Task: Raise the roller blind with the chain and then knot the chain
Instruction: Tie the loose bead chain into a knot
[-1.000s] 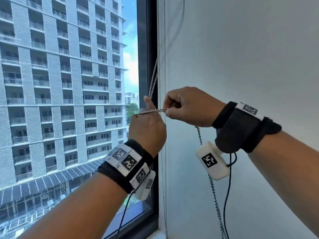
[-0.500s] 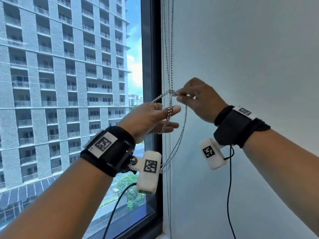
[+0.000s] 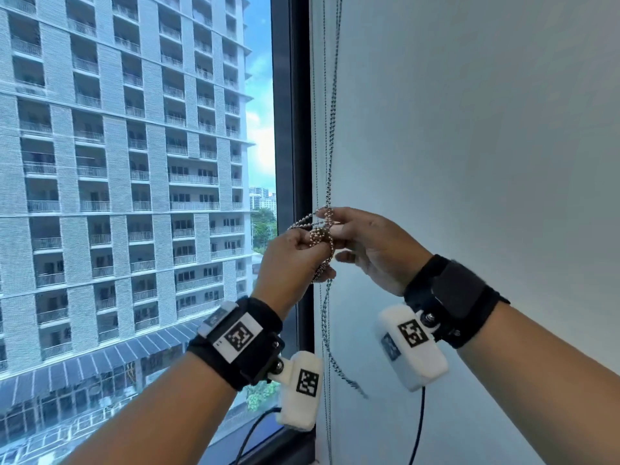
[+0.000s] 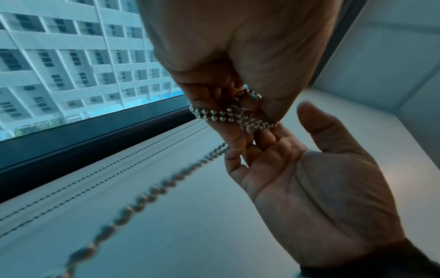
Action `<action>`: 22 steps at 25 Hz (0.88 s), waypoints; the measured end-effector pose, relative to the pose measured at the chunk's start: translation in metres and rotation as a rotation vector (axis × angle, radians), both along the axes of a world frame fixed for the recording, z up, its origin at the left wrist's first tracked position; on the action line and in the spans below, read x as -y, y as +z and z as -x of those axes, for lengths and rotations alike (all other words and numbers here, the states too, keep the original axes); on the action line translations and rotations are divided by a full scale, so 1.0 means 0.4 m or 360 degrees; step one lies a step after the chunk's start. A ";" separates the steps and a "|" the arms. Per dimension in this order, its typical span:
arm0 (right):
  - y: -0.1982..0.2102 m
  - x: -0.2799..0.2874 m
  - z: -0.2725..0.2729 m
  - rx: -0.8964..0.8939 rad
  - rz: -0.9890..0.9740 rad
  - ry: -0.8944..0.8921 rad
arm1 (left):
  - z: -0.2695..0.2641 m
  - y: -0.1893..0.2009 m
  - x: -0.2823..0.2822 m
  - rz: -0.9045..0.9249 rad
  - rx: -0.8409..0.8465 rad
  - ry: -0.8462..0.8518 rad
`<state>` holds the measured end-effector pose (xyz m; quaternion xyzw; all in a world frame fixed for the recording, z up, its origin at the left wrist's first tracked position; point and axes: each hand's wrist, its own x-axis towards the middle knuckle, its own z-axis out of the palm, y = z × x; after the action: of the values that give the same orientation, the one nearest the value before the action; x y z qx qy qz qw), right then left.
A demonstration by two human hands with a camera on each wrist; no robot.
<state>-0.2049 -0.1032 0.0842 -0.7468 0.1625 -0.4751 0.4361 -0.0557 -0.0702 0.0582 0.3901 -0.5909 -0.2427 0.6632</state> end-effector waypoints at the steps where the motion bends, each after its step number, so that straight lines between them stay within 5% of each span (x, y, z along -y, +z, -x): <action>1: -0.015 -0.001 -0.007 0.0027 -0.0019 0.0033 | 0.003 -0.007 -0.002 0.0025 -0.0016 0.0012; 13: -0.074 -0.002 -0.015 0.0244 0.0014 -0.0216 | -0.043 -0.054 -0.038 0.0062 -0.0319 -0.0345; 18: -0.127 0.028 0.000 0.0189 -0.0085 -0.0242 | -0.091 0.000 -0.032 0.0067 -0.0728 -0.0387; 22: -0.158 0.043 -0.010 0.0138 -0.0099 -0.0281 | -0.076 0.005 -0.042 0.0194 -0.0154 0.0014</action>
<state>-0.2008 -0.1205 0.0211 -0.6945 0.2233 -0.5381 0.4222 -0.0252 -0.0534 0.0603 0.3393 -0.5700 -0.2219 0.7146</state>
